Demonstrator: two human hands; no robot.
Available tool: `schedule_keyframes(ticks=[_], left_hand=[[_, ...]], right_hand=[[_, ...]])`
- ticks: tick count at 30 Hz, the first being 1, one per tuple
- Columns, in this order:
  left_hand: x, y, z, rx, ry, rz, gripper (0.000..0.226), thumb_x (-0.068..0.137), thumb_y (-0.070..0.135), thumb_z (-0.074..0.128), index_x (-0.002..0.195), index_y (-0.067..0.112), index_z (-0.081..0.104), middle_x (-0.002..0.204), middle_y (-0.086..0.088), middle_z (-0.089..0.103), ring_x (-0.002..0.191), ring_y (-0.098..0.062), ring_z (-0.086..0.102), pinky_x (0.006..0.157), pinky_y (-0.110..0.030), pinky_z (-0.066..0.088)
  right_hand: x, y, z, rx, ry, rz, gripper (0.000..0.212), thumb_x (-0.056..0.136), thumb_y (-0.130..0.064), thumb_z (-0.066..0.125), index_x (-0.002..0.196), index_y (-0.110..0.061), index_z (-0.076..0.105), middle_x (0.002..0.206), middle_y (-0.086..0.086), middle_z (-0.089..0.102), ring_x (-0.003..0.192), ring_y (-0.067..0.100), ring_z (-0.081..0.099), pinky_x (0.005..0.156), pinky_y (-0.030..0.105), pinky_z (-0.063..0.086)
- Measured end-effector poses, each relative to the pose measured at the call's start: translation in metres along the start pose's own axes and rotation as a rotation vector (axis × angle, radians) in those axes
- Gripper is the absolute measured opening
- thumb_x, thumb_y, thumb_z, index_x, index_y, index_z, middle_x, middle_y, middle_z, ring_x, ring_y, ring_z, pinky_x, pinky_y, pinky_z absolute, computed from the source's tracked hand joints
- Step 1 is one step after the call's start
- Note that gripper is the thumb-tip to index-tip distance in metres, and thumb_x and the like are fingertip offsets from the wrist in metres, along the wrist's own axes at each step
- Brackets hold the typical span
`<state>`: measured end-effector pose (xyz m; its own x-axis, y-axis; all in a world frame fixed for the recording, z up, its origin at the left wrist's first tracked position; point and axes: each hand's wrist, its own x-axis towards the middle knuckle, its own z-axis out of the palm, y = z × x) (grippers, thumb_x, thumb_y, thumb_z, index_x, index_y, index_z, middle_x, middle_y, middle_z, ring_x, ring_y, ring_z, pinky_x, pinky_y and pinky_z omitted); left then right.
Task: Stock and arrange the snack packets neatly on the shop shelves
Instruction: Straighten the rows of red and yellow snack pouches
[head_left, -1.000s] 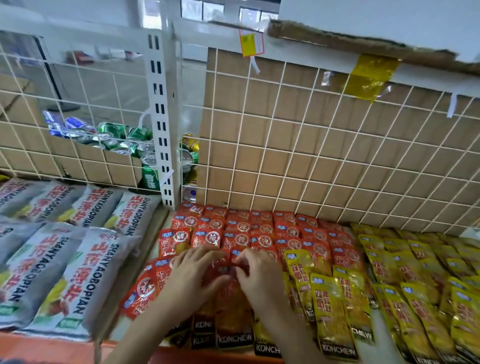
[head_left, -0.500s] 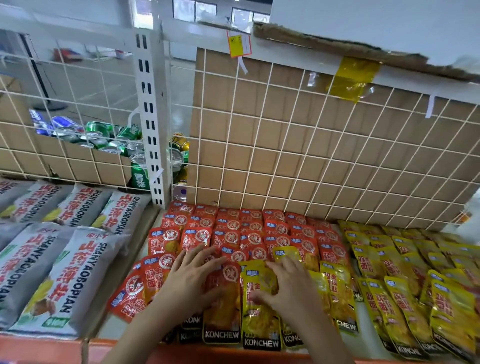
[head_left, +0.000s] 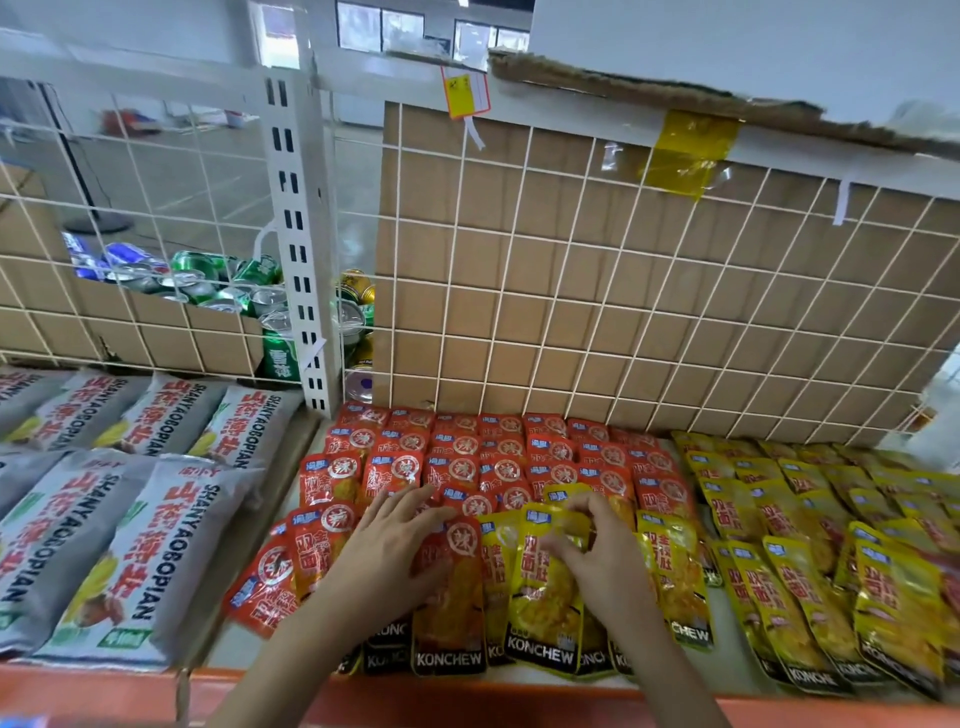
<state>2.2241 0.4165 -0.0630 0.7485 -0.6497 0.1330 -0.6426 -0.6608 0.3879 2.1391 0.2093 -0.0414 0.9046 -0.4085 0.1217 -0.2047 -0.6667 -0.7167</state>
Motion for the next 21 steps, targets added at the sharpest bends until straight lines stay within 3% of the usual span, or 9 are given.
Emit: schedule_keyframes(ticks=[4, 8, 12, 16, 21], left_hand=[[0.011, 0.016, -0.001, -0.033, 0.015, 0.041, 0.046, 0.094, 0.037, 0.051, 0.139, 0.03, 0.041, 0.144, 0.012, 0.036, 0.133, -0.008, 0.03, 0.107, -0.022, 0.024], [0.029, 0.032, 0.007, 0.048, -0.039, 0.038, 0.047, 0.094, 0.041, 0.048, 0.139, 0.029, 0.039, 0.142, 0.011, 0.038, 0.132, -0.01, 0.03, 0.111, -0.027, 0.022], [0.042, 0.04, 0.015, 0.121, -0.107, -0.008, 0.057, 0.089, 0.049, 0.052, 0.141, 0.03, 0.036, 0.144, 0.009, 0.035, 0.136, -0.014, 0.024, 0.115, -0.036, 0.012], [0.047, 0.038, 0.017, 0.13, -0.109, -0.01, 0.059, 0.085, 0.049, 0.059, 0.136, 0.028, 0.039, 0.139, 0.01, 0.037, 0.132, -0.012, 0.028, 0.113, -0.033, 0.014], [0.058, 0.038, 0.012, -0.003, -0.131, -0.016, 0.032, 0.083, 0.04, 0.066, 0.104, 0.032, 0.043, 0.105, 0.018, 0.044, 0.106, -0.006, 0.042, 0.099, -0.027, 0.023]], right_hand=[[-0.002, 0.008, -0.017, 0.122, 0.115, 0.007, 0.029, 0.075, -0.024, 0.074, 0.094, -0.019, 0.052, 0.087, -0.016, 0.056, 0.08, -0.004, 0.051, 0.066, 0.006, 0.037], [-0.01, 0.016, -0.038, 0.177, 0.205, 0.055, 0.03, 0.075, -0.023, 0.073, 0.097, -0.02, 0.053, 0.089, -0.016, 0.056, 0.084, -0.003, 0.05, 0.067, 0.008, 0.035], [-0.018, 0.025, -0.054, 0.211, 0.248, 0.081, 0.029, 0.075, -0.023, 0.073, 0.087, -0.033, 0.049, 0.091, -0.013, 0.057, 0.086, -0.001, 0.05, 0.072, 0.025, 0.036], [-0.024, 0.031, -0.059, 0.184, 0.281, 0.046, 0.034, 0.075, -0.016, 0.074, 0.086, -0.033, 0.048, 0.09, -0.017, 0.056, 0.086, -0.002, 0.05, 0.069, 0.01, 0.035], [-0.027, 0.036, -0.06, 0.169, 0.276, 0.05, 0.033, 0.075, -0.019, 0.074, 0.086, -0.034, 0.047, 0.085, -0.012, 0.057, 0.08, 0.0, 0.05, 0.066, 0.012, 0.034]])
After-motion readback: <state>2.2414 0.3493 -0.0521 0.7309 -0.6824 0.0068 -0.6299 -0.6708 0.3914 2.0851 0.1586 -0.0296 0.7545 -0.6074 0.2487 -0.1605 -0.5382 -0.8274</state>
